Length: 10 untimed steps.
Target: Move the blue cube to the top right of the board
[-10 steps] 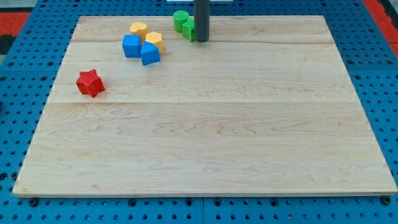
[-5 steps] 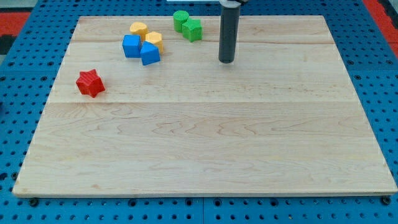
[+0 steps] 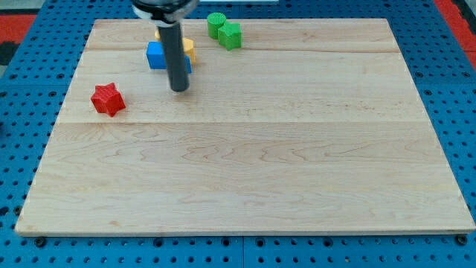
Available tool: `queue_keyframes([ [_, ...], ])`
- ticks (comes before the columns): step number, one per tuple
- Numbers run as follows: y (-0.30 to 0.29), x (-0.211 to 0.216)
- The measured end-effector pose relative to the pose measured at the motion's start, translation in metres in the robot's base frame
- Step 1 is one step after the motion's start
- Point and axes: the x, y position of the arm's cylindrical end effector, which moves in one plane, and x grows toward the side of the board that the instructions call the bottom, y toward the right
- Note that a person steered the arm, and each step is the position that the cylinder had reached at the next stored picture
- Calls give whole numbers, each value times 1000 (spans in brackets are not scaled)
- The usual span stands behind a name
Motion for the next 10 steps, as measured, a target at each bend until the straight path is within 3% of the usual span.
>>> queue_keyframes([
  [2, -108, -33],
  [3, -112, -73],
  [5, -57, -110],
  [8, -59, -97],
  [10, 2, -86],
])
